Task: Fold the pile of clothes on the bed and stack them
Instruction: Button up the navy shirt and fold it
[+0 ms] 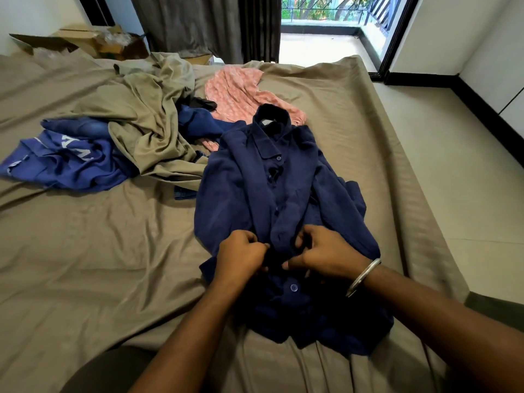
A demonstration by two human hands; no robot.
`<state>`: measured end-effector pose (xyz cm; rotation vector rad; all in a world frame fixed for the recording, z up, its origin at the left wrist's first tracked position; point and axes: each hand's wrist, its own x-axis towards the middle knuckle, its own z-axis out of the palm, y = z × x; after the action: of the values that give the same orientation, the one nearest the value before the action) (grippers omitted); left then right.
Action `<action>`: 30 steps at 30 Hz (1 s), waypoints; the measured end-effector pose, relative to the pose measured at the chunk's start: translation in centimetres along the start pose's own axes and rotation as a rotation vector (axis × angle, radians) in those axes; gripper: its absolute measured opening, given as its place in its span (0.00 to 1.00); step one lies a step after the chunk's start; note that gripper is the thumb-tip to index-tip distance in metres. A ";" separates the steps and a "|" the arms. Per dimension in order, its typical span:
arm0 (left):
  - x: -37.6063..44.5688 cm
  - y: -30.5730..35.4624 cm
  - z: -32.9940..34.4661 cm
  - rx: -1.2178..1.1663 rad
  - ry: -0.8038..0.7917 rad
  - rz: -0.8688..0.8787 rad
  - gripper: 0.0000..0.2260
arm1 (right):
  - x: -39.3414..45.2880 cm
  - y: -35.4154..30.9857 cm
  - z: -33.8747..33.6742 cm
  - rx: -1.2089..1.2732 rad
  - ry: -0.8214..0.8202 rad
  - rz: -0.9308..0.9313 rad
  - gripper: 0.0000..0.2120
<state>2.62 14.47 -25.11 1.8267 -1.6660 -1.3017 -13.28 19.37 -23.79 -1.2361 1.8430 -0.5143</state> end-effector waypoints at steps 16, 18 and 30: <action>0.0 -0.5 0.0 0.121 0.155 0.310 0.13 | 2.1 2.4 -0.4 -0.554 0.150 -0.506 0.15; -0.1 -0.6 0.0 0.142 0.152 0.354 0.13 | 2.2 2.5 -0.6 -0.565 0.132 -0.515 0.15; -0.8 -0.1 0.3 0.193 0.087 0.298 0.07 | 1.8 2.1 -1.9 -0.412 0.168 -0.748 0.08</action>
<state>2.46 15.28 -25.04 1.6280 -1.9815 -0.9529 -16.31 18.47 -25.00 -2.2445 1.6198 -0.6650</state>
